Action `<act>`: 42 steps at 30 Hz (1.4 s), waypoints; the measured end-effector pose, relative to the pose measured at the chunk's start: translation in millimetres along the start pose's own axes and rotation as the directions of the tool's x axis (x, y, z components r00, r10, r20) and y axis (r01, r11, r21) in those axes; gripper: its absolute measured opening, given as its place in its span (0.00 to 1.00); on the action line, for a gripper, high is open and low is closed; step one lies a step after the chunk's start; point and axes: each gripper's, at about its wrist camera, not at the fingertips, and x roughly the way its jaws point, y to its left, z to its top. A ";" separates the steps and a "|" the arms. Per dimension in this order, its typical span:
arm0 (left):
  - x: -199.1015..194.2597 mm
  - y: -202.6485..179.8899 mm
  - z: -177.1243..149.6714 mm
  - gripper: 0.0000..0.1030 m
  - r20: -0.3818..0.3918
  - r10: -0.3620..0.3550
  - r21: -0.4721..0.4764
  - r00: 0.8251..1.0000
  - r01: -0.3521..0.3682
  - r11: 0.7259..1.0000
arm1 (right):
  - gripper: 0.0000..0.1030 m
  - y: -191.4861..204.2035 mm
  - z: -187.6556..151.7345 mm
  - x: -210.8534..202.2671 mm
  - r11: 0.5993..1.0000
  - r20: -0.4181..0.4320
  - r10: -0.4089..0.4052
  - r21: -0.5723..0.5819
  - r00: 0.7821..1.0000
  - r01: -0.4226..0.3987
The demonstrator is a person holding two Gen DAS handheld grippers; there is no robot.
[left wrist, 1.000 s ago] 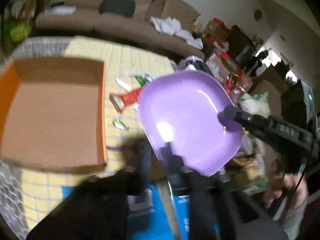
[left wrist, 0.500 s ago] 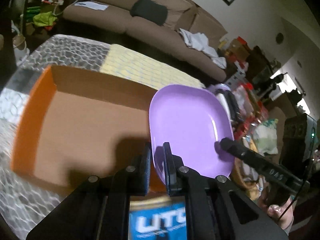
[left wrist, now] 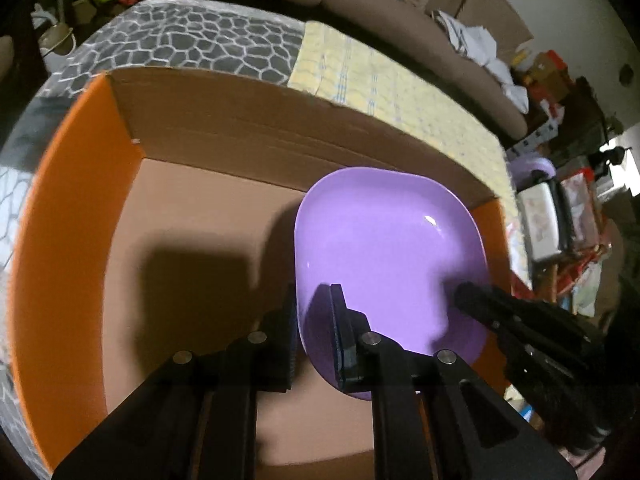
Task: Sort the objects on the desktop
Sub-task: 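Lift the lilac plate with the right tool and lower it into the cardboard box, then open the right tool and move it to the black cable with purple clips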
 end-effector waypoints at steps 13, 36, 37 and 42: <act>61.8 -44.1 9.8 0.13 -0.092 0.154 0.102 0.984 -0.145 0.984 | 0.43 -43.4 -14.1 -90.2 0.998 0.205 0.066 -0.021 0.976 -0.063; -11.4 -52.7 -31.7 0.55 0.073 0.064 0.070 0.995 -0.069 0.995 | 0.43 -135.6 -134.9 -49.3 0.997 -0.014 0.073 0.033 0.997 -0.073; -18.3 -58.7 -42.9 0.58 0.083 0.043 0.096 0.996 -0.051 0.994 | 0.43 -138.3 -137.8 -45.5 0.995 -0.017 0.088 0.043 0.996 -0.087; -44.2 -76.8 -88.5 0.63 0.117 0.004 0.192 0.993 -0.026 0.981 | 0.43 -147.5 -143.9 -35.2 0.989 -0.031 0.116 0.097 0.993 -0.113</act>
